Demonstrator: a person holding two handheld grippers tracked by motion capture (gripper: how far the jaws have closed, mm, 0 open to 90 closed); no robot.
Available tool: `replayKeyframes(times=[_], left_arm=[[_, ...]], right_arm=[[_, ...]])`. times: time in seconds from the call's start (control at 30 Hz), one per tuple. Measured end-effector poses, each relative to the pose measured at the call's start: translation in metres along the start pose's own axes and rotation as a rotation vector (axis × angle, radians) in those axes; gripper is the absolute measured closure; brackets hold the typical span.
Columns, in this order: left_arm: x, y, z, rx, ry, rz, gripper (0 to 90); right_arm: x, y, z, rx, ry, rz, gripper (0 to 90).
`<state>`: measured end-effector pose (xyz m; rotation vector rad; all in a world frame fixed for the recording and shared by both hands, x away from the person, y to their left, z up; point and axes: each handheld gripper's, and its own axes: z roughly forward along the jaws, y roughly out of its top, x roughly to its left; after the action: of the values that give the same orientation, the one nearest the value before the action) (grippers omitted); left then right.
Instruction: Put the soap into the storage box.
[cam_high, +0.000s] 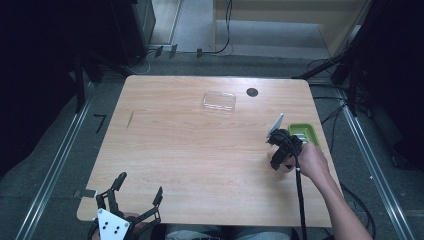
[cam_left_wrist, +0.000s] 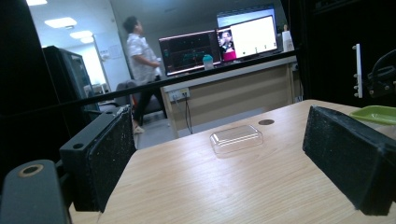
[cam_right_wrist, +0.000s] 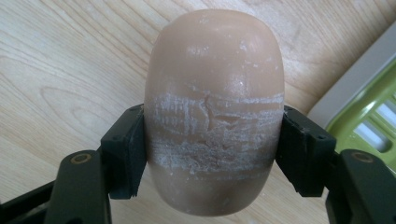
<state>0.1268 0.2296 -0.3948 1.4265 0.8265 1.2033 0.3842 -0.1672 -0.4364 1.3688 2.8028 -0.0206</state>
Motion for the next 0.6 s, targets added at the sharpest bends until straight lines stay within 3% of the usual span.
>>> replayKeyframes(times=[0.6], left_arm=[[0.000,0.000,0.000,-0.001,0.001,0.000,9.9]], right_arm=[[-0.014,-0.011,-0.009,-0.010,-0.019,0.033,33.8]])
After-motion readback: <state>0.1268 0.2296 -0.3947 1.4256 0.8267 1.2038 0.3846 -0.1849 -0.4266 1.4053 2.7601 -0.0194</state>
